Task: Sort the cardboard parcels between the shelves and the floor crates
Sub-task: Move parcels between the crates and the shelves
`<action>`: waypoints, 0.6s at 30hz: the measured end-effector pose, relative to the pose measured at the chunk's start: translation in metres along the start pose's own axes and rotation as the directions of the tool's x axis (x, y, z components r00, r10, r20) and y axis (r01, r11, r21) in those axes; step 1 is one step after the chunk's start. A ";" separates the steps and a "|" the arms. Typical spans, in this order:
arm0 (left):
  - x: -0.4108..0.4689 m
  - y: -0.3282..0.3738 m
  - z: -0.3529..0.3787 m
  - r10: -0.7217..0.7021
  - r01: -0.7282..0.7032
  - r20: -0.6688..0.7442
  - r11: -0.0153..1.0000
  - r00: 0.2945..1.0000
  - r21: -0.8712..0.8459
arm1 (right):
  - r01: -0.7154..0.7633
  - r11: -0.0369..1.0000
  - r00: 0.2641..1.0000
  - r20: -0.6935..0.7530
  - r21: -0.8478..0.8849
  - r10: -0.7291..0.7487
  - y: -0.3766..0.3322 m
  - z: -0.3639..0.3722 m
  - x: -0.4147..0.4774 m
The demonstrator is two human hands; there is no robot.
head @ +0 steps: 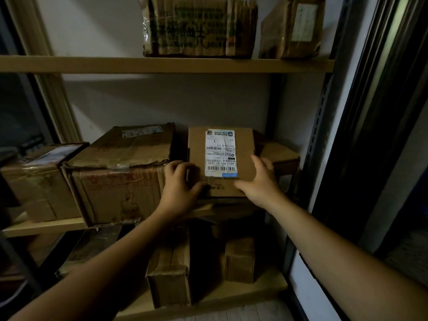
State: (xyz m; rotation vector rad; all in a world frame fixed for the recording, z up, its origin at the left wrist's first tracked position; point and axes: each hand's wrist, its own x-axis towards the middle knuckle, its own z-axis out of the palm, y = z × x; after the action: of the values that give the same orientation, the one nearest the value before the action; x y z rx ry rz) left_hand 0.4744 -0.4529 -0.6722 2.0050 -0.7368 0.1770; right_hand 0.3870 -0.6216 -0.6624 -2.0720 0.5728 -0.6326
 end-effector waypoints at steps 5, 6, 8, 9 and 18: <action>-0.005 -0.014 0.003 -0.016 -0.025 0.211 0.982 0.977 0.189 | -0.061 0.996 0.996 0.064 -0.063 0.065 0.016 0.005 -0.005; -0.005 -0.016 0.005 -0.024 -0.029 0.235 0.975 0.972 0.219 | -0.062 0.996 0.994 0.087 -0.058 0.067 0.019 0.007 -0.006; -0.002 -0.020 0.009 -0.037 -0.037 0.262 0.961 0.964 0.274 | -0.051 0.997 0.987 0.149 -0.065 0.061 0.026 0.010 -0.005; -0.001 -0.023 0.011 -0.041 -0.044 0.277 0.954 0.960 0.295 | -0.042 0.995 0.982 0.177 -0.088 0.057 0.029 0.012 -0.004; 0.006 -0.044 0.037 -0.018 -0.197 0.335 0.780 0.942 0.594 | 0.042 0.944 0.994 0.108 -0.328 -0.007 0.056 0.045 0.004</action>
State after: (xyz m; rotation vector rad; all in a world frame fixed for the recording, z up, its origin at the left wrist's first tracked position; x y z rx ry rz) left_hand 0.4980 -0.4702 -0.7216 2.6772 -1.0922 0.1616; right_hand 0.4087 -0.6256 -0.7305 -2.4138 0.6262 -0.4595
